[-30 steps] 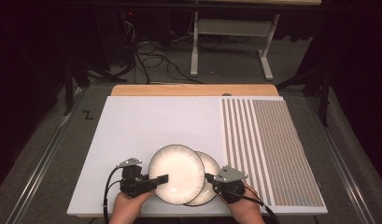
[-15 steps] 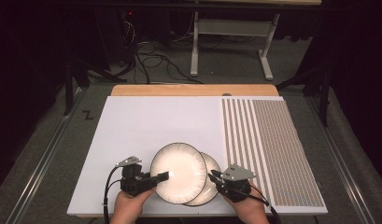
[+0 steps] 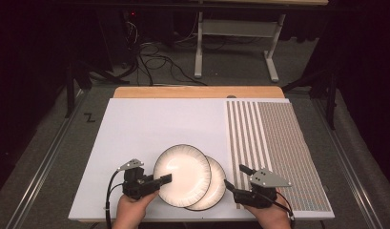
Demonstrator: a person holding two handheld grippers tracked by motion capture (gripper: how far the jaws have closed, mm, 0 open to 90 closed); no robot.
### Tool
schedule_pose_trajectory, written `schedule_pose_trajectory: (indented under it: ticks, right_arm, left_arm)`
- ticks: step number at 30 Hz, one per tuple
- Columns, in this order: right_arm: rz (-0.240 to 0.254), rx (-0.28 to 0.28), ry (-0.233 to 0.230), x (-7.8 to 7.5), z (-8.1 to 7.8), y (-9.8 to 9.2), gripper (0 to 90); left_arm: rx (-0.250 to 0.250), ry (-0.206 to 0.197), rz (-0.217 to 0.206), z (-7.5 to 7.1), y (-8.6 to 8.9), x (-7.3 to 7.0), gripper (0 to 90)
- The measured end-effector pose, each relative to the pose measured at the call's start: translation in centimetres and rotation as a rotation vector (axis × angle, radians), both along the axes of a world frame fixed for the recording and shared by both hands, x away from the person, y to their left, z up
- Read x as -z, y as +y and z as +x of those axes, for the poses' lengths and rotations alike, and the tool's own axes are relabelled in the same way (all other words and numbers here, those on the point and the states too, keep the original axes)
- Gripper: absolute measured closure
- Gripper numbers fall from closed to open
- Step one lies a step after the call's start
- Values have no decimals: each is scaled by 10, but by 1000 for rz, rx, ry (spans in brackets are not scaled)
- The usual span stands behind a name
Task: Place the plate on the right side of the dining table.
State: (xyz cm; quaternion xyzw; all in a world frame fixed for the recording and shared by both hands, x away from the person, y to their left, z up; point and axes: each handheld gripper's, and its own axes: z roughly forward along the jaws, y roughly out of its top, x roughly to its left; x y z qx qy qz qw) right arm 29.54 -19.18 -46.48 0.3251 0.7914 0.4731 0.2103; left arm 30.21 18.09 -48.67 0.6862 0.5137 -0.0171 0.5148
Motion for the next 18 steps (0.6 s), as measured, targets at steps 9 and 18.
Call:
schedule_pose_trajectory:
  ticks: [9, 18]
  right_arm:
    - [20, 42, -28, -4, -16, -22, 67]
    - [52, 85, -41, -9, -34, -49, 5]
  left_arm:
    - [8, -50, 14, -1, -3, -4, 704]
    - [18, -109, 36, -3, -7, -8, 718]
